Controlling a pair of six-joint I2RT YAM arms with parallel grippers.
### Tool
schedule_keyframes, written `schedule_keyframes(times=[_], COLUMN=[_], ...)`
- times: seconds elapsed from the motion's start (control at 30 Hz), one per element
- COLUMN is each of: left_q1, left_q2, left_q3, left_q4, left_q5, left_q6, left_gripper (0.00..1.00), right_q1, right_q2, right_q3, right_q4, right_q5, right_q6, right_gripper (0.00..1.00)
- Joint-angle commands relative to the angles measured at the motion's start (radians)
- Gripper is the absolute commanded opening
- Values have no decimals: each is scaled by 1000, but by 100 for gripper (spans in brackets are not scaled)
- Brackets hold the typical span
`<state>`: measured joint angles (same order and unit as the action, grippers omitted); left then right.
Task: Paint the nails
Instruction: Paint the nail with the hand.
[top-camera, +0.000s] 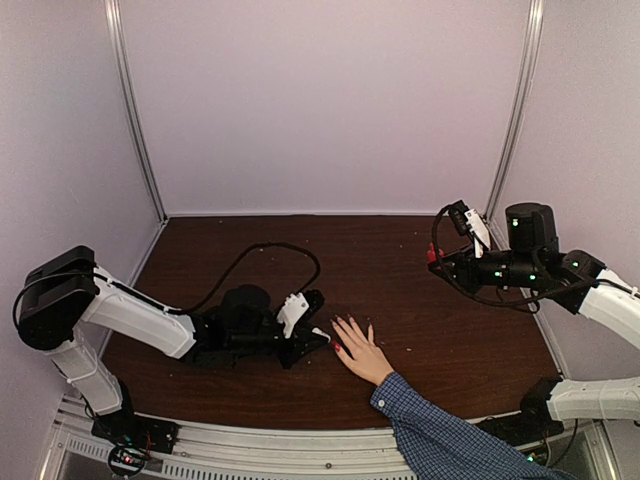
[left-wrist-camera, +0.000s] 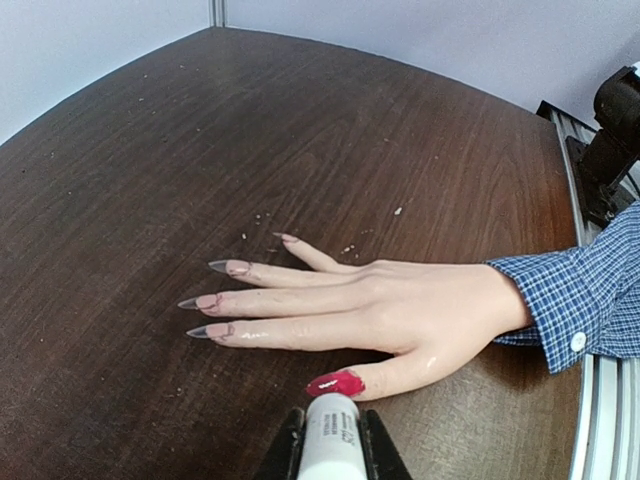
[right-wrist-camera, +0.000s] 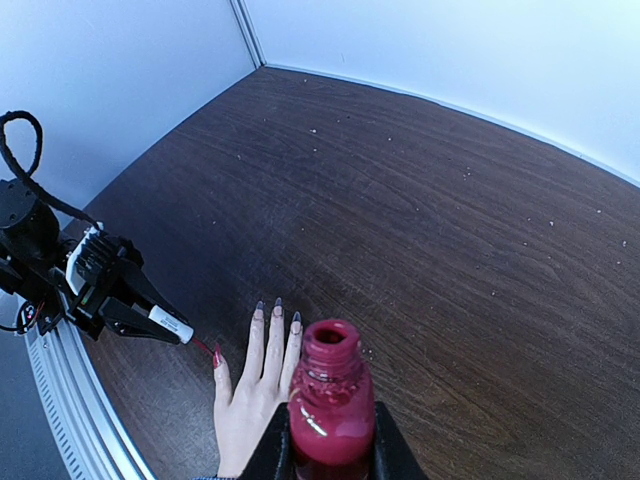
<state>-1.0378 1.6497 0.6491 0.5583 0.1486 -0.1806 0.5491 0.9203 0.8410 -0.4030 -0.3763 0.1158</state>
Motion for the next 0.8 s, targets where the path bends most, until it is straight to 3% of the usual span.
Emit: schedule_keyframes(times=[0.0,0.77], left_q1=[-7,-19], left_q2=[15,34], left_q3=[30,38], left_q4=[26,17], left_q5=[0,0], left_q6=[18,22], left_gripper=[0,0], right_q1=[-6,-7], right_q2=[-4,-3], right_q3=[9,7], right_q4=[23,21], right_q5=[11,11], right_q6=[1,1], right_gripper=[0,0])
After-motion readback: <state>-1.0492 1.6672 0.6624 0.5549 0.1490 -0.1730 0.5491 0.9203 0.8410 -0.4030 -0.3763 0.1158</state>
